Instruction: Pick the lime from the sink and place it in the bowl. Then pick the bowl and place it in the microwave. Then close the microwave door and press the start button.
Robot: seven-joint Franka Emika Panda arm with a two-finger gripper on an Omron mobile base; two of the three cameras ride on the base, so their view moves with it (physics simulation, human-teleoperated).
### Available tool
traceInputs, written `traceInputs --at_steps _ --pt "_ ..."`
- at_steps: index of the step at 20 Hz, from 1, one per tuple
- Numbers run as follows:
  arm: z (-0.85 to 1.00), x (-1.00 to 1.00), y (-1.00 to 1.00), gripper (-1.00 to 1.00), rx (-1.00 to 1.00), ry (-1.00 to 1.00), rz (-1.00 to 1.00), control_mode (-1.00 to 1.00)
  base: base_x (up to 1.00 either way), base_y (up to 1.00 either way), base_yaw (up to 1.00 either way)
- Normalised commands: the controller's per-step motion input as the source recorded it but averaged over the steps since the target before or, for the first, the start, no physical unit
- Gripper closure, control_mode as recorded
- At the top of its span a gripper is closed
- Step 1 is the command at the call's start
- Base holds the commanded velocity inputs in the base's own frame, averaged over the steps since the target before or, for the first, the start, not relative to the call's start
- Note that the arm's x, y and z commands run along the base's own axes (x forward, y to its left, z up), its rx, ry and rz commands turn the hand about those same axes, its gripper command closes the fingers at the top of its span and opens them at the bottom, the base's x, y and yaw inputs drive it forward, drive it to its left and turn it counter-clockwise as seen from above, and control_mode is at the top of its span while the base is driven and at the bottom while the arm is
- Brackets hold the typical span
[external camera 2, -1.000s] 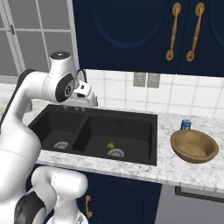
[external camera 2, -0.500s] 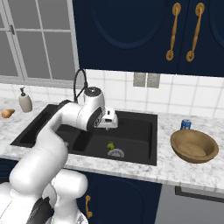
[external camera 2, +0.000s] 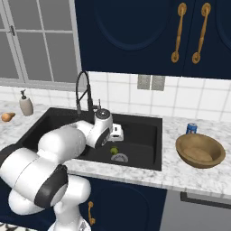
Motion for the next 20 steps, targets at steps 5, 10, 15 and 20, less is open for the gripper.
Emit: traceInputs --at_steps 5,10,15,20 --pt "-0.52 0.4 0.13 -1.0 0.0 0.06 -0.09 -1.0 0.0 0.0 0.0" --pt "-0.17 0.37 0.0 -1.0 0.0 0.11 -0.01 -1.0 0.0 0.0 0.0" --pt "-0.07 0.41 0.0 -1.0 0.0 0.01 0.0 -1.0 0.0 0.0 0.0" --pt "-0.29 0.37 0.0 -1.0 0.0 0.0 0.0 -1.0 0.0 0.0 0.0"
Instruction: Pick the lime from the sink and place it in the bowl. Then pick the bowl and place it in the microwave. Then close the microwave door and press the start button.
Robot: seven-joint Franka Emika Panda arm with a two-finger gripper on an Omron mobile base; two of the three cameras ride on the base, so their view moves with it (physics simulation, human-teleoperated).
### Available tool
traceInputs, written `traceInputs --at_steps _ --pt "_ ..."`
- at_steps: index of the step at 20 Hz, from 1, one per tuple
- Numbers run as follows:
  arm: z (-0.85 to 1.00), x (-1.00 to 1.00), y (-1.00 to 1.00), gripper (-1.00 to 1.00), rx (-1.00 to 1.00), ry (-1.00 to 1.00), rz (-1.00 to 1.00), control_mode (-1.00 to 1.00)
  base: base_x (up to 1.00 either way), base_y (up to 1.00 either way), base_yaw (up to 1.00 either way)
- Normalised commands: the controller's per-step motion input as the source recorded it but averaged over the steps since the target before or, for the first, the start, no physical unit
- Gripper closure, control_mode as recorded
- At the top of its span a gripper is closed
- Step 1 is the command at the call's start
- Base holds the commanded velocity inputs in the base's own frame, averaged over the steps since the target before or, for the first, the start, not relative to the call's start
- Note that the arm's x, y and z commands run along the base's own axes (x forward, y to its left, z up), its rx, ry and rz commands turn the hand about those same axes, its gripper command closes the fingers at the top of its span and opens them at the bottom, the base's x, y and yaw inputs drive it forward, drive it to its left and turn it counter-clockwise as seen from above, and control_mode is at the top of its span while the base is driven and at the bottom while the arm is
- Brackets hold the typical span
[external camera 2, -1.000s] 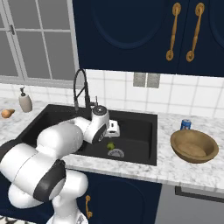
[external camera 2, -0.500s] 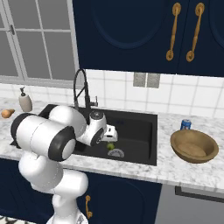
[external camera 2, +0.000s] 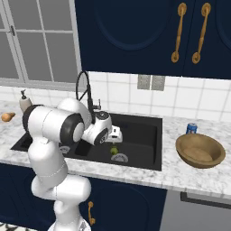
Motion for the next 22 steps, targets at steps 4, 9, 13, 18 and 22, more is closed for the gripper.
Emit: traceInputs --at_steps 4,9,13,18,22 --pt "-0.36 0.32 -0.03 -1.0 0.0 0.01 0.0 -1.0 0.0 0.0 0.0" --pt "-0.45 0.32 -0.01 -1.0 0.0 0.05 0.0 -1.0 0.0 0.0 0.0" --pt "-0.43 0.31 -0.03 -1.0 0.0 0.01 0.0 -1.0 0.0 0.0 0.0" --pt "-0.38 0.21 -0.03 -1.0 0.0 0.0 0.0 -1.0 0.0 0.0 0.0" --pt "-0.32 0.24 -0.02 -1.0 0.0 0.0 0.0 -1.0 0.0 0.0 0.0"
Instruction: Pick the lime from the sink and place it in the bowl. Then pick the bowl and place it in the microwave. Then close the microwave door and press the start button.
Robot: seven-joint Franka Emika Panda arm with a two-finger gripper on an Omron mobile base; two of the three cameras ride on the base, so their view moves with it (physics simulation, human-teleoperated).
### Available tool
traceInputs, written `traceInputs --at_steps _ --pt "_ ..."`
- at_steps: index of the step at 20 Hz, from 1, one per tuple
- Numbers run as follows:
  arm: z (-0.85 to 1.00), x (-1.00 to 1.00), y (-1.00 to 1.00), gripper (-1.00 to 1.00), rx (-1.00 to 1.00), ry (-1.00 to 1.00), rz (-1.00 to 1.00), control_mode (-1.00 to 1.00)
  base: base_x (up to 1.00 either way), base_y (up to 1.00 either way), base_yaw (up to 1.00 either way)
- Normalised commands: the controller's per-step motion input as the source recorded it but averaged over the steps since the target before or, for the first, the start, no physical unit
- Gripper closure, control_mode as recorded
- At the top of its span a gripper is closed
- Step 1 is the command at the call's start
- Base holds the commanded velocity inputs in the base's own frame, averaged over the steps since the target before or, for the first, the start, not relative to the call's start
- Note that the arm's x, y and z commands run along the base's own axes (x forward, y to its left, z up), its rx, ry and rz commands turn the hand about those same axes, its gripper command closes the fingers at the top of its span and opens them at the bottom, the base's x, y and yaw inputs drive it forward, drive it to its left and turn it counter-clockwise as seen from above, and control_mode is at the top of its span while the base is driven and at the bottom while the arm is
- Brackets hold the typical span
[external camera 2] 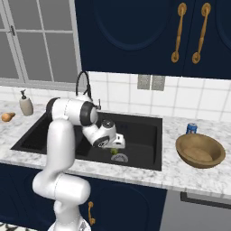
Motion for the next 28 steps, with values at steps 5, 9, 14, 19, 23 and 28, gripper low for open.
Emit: traceInputs --at_steps 5,9,14,19,23,28 --pt "-0.31 0.24 0.0 -1.0 0.0 -0.01 0.0 -1.0 0.0 0.0 0.0" --pt "-0.25 0.17 0.0 -1.0 0.0 -0.01 0.0 -1.0 0.0 0.0 0.0" --pt "-0.18 0.17 0.0 -1.0 0.0 0.0 0.0 -1.0 0.0 0.0 0.0" --pt "-0.24 0.15 0.0 -1.0 0.0 0.0 0.0 -1.0 0.0 0.0 0.0" --pt "-0.24 0.3 0.0 -1.0 0.0 0.0 0.0 -1.0 0.0 0.0 0.0" --pt "-0.22 0.32 0.01 1.0 0.0 0.0 0.0 -1.0 0.0 0.0 0.0"
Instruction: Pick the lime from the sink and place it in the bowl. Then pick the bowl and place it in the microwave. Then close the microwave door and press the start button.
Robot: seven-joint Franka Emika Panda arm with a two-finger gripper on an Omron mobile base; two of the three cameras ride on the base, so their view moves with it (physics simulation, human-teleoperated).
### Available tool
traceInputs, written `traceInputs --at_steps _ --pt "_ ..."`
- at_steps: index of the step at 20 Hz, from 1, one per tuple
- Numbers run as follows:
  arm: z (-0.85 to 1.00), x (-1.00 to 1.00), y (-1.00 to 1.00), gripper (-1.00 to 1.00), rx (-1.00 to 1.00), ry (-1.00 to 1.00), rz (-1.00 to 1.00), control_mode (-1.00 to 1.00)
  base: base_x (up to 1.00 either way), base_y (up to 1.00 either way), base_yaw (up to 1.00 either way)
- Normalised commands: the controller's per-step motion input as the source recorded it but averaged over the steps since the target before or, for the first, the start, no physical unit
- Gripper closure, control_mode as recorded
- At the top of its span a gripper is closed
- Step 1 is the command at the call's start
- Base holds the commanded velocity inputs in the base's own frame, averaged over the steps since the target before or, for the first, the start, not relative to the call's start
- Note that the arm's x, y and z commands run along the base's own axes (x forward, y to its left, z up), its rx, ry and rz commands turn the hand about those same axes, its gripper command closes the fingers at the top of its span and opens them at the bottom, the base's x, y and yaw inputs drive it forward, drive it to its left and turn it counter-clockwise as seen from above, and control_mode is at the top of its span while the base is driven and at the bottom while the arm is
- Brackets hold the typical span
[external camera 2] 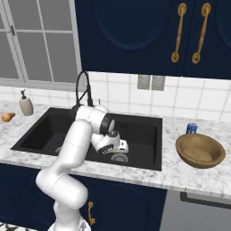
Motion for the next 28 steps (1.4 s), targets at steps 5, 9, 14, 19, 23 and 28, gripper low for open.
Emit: traceInputs --at_steps 5,9,14,19,23,28 --pt "-0.08 0.14 0.03 1.0 0.0 -0.01 0.0 -1.0 0.0 0.0 0.0" --pt "-0.07 0.01 0.11 1.0 0.0 -0.01 0.0 -1.0 0.0 0.0 0.0" --pt "0.71 -0.66 0.09 1.0 -0.01 -0.21 -0.02 -1.0 0.0 0.0 0.0" --pt "1.0 -0.34 0.0 1.0 0.0 -0.12 0.0 -1.0 0.0 0.0 0.0" --pt "1.0 -0.23 -0.09 1.0 0.0 -0.05 0.0 -1.0 0.0 0.0 0.0" --pt "1.0 -0.32 -0.26 1.0 0.0 0.0 -0.03 -1.0 0.0 0.0 0.0"
